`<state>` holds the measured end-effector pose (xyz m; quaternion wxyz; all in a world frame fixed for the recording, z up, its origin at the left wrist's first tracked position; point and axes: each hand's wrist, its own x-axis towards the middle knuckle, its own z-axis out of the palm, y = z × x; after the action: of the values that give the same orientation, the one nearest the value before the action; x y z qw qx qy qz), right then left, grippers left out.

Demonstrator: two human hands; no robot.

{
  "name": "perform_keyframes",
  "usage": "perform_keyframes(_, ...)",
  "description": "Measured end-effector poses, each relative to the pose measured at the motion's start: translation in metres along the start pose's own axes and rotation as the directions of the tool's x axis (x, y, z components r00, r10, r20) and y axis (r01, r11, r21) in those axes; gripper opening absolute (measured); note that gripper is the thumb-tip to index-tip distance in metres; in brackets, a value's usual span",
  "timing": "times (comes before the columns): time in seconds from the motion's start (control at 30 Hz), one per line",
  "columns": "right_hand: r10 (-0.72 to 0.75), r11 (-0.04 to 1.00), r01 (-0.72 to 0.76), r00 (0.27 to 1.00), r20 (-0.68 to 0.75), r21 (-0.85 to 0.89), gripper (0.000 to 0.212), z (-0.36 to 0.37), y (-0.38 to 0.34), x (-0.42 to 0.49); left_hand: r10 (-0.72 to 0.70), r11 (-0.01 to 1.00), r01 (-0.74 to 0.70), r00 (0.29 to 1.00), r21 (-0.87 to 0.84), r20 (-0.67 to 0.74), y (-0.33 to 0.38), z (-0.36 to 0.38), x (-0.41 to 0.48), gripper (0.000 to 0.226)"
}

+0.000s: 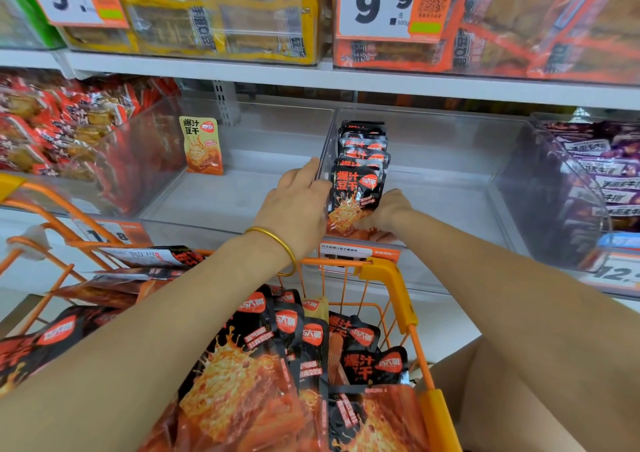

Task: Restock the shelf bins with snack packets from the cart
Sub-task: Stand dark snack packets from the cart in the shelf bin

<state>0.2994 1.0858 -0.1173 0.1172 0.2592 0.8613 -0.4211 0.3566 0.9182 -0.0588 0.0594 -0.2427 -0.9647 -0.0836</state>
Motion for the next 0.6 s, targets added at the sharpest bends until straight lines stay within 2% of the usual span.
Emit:
perform_keyframes(0.07,-0.012,1.0,0.012,1.0,0.005,-0.007,0.06,-0.001,0.0,-0.001,0.0,1.0,-0.001,0.999,-0.03,-0.038,-0.002,-0.001,-0.003,0.051)
perform_keyframes(0.17,-0.042,0.999,0.042,0.999,0.016,-0.026,0.042,-0.007,0.0,-0.006,0.023,0.99,-0.052,0.977,-0.132,-0.212,-0.004,-0.004,-0.012,0.044)
perform_keyframes(0.23,-0.088,0.996,0.088,0.996,0.018,-0.024,0.034,-0.013,-0.002,-0.015,0.034,0.975,-0.093,0.959,-0.199,-0.28,-0.006,-0.007,-0.019,0.034)
perform_keyframes(0.3,-0.236,0.966,0.228,0.97,-0.057,-0.118,0.031,-0.02,-0.007,-0.028,0.055,0.957,-0.124,0.966,-0.263,-0.253,-0.007,-0.014,-0.027,0.024)
perform_keyframes(0.33,-0.336,0.934,0.317,0.935,-0.111,-0.162,0.025,-0.023,-0.01,-0.035,0.069,0.948,-0.133,0.973,-0.289,-0.221,-0.007,-0.017,-0.031,0.02)
perform_keyframes(0.37,-0.422,0.901,0.397,0.895,-0.142,-0.176,0.019,-0.026,-0.013,-0.048,0.081,0.942,-0.133,0.981,-0.307,-0.177,-0.008,-0.02,-0.035,0.017)
perform_keyframes(0.43,-0.544,0.839,0.532,0.829,-0.132,-0.116,0.027,-0.03,-0.015,-0.084,0.101,0.942,-0.119,0.992,-0.315,-0.073,-0.012,-0.024,-0.042,0.013)
perform_keyframes(0.5,-0.605,0.787,0.612,0.791,0.09,-0.079,0.018,-0.031,-0.011,-0.125,0.115,0.946,-0.105,0.993,-0.306,0.013,-0.017,-0.026,-0.048,0.011)
perform_keyframes(0.53,-0.584,0.779,0.621,0.769,0.26,-0.085,0.011,-0.026,-0.007,-0.139,0.117,0.951,-0.098,0.992,-0.292,0.047,-0.019,-0.026,-0.049,0.011)
perform_keyframes(0.6,-0.455,0.774,0.611,0.717,0.527,-0.164,0.023,-0.008,0.006,-0.154,0.107,0.959,-0.073,0.988,-0.273,0.112,-0.022,-0.024,-0.052,0.012)
